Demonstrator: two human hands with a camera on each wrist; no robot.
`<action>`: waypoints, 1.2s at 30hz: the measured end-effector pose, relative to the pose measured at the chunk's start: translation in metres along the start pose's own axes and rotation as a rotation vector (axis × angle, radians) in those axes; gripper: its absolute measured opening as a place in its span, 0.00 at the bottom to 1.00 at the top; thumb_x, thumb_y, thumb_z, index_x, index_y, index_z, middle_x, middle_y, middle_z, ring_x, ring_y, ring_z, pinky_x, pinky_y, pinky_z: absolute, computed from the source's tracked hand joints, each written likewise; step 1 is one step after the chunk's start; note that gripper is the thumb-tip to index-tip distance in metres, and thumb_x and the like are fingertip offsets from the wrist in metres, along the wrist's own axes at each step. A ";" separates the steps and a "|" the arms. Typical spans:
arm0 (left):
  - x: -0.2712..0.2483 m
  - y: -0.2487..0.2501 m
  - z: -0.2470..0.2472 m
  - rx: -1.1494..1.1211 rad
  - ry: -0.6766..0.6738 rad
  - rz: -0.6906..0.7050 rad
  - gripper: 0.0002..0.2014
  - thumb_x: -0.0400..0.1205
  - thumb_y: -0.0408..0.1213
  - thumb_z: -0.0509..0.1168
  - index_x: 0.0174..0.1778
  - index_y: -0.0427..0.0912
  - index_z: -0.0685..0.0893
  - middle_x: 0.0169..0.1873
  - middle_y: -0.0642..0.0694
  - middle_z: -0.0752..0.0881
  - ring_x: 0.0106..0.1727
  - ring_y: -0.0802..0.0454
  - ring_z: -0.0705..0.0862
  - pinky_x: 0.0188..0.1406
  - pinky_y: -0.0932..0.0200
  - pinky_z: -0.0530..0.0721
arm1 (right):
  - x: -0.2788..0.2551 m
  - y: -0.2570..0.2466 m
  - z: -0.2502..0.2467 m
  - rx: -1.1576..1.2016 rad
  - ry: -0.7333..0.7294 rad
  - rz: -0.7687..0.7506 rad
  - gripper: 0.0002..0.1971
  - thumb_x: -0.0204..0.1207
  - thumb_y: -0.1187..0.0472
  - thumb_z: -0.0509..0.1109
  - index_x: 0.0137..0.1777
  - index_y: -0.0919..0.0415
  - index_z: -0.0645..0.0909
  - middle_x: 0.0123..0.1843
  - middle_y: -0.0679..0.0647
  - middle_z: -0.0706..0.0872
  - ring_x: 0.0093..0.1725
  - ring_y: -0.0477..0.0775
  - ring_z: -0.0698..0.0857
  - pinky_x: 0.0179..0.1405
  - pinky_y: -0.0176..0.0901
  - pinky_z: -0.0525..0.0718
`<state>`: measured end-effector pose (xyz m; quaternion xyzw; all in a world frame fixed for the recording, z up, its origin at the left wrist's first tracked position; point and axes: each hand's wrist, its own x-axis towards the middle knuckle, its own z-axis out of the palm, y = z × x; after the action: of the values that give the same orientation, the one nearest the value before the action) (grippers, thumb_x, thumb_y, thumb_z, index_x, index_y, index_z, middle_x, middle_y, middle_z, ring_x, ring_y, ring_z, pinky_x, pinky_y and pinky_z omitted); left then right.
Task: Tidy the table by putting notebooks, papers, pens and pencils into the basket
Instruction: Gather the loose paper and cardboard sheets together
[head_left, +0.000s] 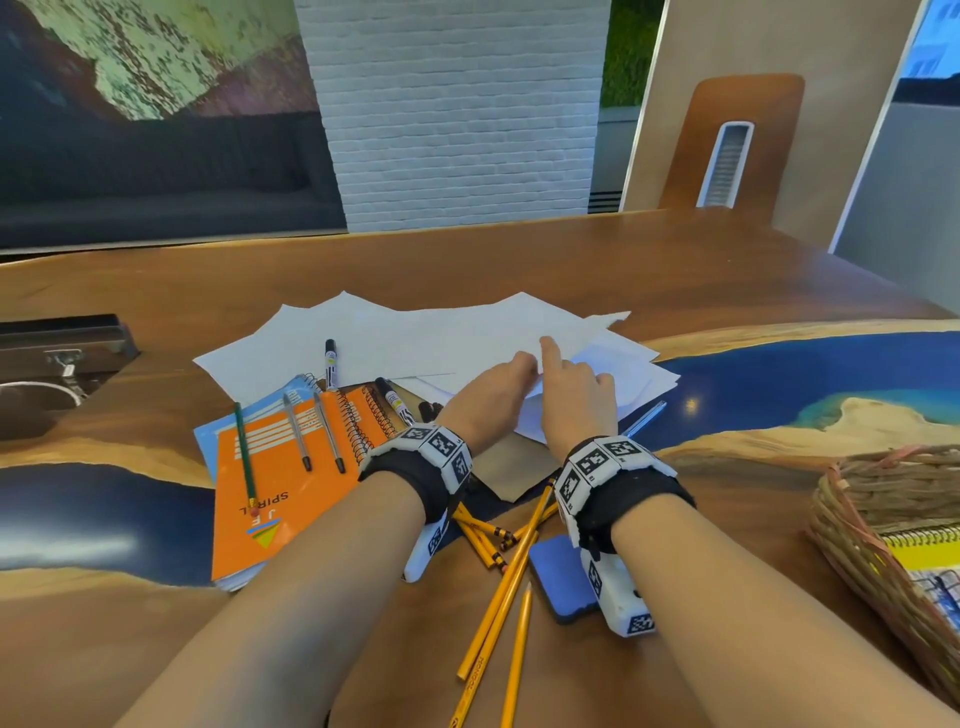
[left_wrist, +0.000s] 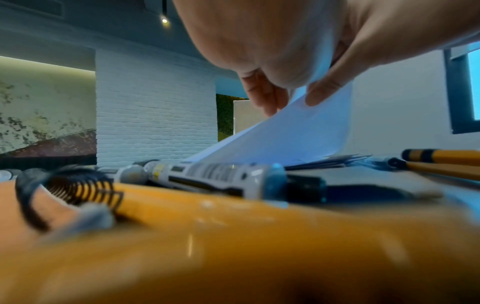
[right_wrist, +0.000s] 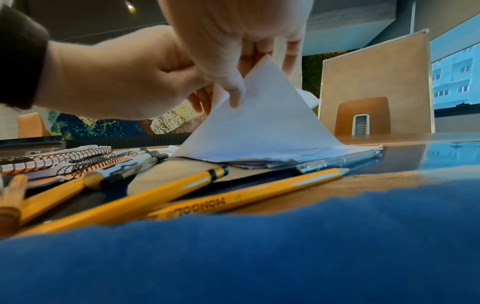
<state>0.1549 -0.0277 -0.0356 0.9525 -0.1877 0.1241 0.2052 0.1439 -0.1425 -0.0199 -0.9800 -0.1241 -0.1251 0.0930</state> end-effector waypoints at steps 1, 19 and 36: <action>-0.001 0.003 0.000 -0.005 -0.012 0.010 0.10 0.86 0.29 0.54 0.61 0.30 0.71 0.48 0.32 0.83 0.45 0.36 0.80 0.35 0.58 0.66 | 0.000 0.000 -0.001 -0.014 -0.011 -0.003 0.20 0.82 0.69 0.54 0.74 0.59 0.63 0.64 0.56 0.80 0.66 0.59 0.75 0.63 0.51 0.70; -0.029 -0.005 0.003 0.262 -0.374 -0.010 0.23 0.69 0.61 0.72 0.38 0.45 0.74 0.37 0.49 0.79 0.36 0.50 0.76 0.32 0.57 0.72 | -0.003 0.001 0.002 -0.077 -0.110 0.027 0.13 0.82 0.67 0.55 0.63 0.58 0.74 0.61 0.56 0.79 0.67 0.58 0.75 0.65 0.52 0.69; -0.022 0.010 -0.049 0.157 -0.151 -0.060 0.12 0.84 0.34 0.58 0.54 0.37 0.86 0.51 0.41 0.88 0.54 0.45 0.82 0.54 0.55 0.79 | -0.016 0.006 0.004 -0.160 -0.073 -0.014 0.40 0.76 0.63 0.66 0.82 0.57 0.46 0.74 0.58 0.68 0.75 0.60 0.67 0.75 0.62 0.63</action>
<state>0.1235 -0.0086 0.0042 0.9775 -0.1637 0.0600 0.1189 0.1318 -0.1512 -0.0287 -0.9873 -0.1236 -0.0995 0.0088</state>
